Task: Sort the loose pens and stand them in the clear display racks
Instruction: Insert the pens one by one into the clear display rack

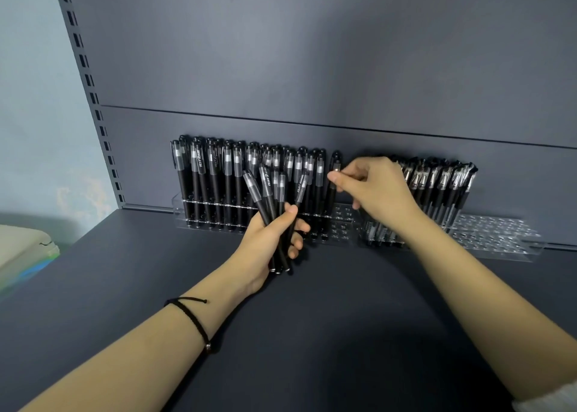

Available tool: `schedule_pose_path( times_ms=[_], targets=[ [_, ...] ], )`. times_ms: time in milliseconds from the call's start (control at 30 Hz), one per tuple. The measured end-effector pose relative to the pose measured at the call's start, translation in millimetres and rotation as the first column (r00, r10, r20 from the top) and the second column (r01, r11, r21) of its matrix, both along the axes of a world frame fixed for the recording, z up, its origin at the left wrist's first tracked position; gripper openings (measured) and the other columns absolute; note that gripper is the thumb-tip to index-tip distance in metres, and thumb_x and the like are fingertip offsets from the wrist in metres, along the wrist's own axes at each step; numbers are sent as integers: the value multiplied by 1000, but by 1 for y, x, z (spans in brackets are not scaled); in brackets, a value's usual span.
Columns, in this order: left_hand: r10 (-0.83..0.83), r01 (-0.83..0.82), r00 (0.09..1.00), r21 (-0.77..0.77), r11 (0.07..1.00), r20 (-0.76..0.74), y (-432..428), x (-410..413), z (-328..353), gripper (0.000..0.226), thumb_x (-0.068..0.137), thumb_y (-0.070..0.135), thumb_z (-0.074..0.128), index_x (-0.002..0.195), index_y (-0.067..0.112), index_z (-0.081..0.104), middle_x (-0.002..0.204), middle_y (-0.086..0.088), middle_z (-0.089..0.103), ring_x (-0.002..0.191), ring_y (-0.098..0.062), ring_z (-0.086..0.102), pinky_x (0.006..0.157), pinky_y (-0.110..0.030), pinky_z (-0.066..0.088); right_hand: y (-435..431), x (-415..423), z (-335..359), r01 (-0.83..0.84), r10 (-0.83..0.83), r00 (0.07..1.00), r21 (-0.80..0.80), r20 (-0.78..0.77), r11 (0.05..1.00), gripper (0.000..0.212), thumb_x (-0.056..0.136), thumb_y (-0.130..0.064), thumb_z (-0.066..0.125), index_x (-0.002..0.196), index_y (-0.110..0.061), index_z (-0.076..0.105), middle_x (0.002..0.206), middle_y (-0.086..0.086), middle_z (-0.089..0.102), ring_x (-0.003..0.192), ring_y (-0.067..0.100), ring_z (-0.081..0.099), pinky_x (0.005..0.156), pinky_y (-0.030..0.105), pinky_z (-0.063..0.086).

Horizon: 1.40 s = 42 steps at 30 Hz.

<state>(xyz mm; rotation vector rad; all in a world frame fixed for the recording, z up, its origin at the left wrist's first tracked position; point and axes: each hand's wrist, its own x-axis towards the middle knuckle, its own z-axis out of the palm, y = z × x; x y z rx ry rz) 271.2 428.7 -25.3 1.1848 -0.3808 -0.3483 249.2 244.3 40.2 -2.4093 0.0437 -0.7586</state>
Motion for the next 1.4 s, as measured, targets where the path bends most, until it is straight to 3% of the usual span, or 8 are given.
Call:
schedule_pose_path(
  times_ms=[200,333,467,533,667,833,1067,1400],
  targets=[
    [-84,83,996,-86,993,-13,-1,-3,2,8,97,7,52,104,10,55,93,-12,73,65,-14,61,58,-25,48,8,-3,3,-41,41,999,-44,1,998,45,86,-56,60,65,-17,65,65,3,67,61,13,60,66,30,48],
    [-105,104,995,-98,990,0,0,-4,3,15,97,7,52,111,5,54,100,-16,74,68,-14,66,61,-24,52,19,-9,9,-248,263,957,128,-119,960,21,86,-39,68,83,-19,70,80,-4,71,46,1,53,55,18,49],
    [-122,119,992,-109,987,-30,0,-5,2,21,99,9,50,117,1,56,104,-17,73,81,-21,73,67,-27,59,20,-10,9,-285,335,937,334,-100,898,18,89,-24,69,93,-6,69,53,-11,63,40,2,45,42,11,35],
    [-100,92,993,-124,988,-58,-1,-4,1,20,100,11,49,115,2,59,102,-17,74,80,-22,74,66,-29,60,18,-10,10,-267,325,943,438,-63,858,18,91,-23,66,101,-7,68,51,-11,60,41,2,45,39,14,30],
    [-69,67,996,-44,997,-53,-3,-3,0,22,100,23,49,113,14,64,98,-16,75,72,-20,73,60,-29,60,10,-5,17,-246,183,969,540,167,805,10,97,-13,58,101,-20,64,79,-6,63,44,5,44,39,13,31],
    [-53,52,999,63,997,11,-3,-5,1,23,100,28,50,115,17,64,82,-12,74,53,-15,62,51,-24,51,-5,-9,19,-199,30,879,310,475,930,42,94,-11,59,128,-28,40,78,-9,62,56,16,55,59,28,50],
    [-43,41,999,74,996,21,-2,-4,0,24,100,27,51,115,15,65,72,-7,70,51,-12,57,49,-23,47,-10,-3,12,57,-67,899,36,432,998,24,93,-16,61,116,-19,55,79,-19,58,59,14,53,64,32,50],
    [-50,47,998,85,995,34,-2,-3,-2,24,99,28,52,114,15,66,72,-6,69,53,-13,57,50,-23,47,-7,-4,6,82,-67,856,-7,512,997,25,93,-16,59,117,-13,56,81,-19,54,61,14,54,68,34,51]
  ],
)
